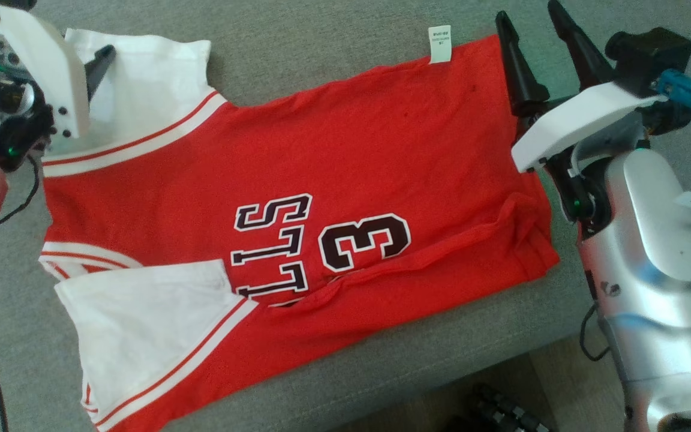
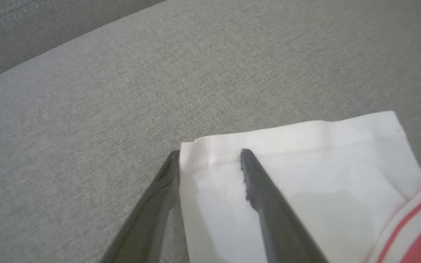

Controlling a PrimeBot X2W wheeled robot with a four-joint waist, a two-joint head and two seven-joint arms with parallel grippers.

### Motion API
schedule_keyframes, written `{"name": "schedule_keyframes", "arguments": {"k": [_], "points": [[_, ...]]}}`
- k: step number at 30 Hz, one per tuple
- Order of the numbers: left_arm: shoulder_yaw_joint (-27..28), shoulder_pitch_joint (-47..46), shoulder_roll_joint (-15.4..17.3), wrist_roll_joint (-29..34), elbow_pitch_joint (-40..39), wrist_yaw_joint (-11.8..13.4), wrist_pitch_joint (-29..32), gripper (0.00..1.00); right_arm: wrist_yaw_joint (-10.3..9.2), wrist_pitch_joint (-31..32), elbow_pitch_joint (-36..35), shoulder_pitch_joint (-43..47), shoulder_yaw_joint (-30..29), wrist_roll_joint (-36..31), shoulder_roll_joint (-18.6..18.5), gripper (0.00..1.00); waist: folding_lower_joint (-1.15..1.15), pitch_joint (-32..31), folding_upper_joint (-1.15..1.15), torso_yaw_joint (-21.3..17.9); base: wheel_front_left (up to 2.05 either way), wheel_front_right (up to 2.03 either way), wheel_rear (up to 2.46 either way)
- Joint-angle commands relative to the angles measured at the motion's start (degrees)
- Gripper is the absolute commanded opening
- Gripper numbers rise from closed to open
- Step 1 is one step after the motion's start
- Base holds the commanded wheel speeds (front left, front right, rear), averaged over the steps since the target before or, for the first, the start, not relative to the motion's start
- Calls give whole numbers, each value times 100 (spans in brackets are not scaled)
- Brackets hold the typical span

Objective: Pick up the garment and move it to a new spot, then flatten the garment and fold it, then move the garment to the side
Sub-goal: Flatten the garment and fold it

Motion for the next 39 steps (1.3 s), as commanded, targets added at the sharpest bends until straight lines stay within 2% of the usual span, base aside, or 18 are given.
{"name": "schedule_keyframes", "arguments": {"k": [1,5,12,19,27,39], "points": [[92,-318,213,-160,-72,6,98,0,21,-32,-174,-161,16,3,22,100,0,6,0,25,0,0,0],[60,-372,206,-429,-74,6,-37,0,21,-17,-158,-193,-73,-34,-20,100,0,-16,0,116,0,0,0],[19,-398,152,-642,-194,6,-729,0,21,112,-10,-167,-256,-82,-178,100,0,-160,0,435,0,0,0],[-256,-233,149,-805,-814,6,-1209,0,21,806,508,-164,-570,234,-408,100,0,-332,0,862,0,0,0],[-483,8,232,-966,-1479,6,-1421,0,21,1422,1130,-209,-727,134,-776,100,0,-429,0,1169,0,0,0],[-484,124,363,-1034,-1993,70,-1526,0,21,1614,1815,-418,-834,83,-933,100,0,-362,0,1383,0,0,0]]}}
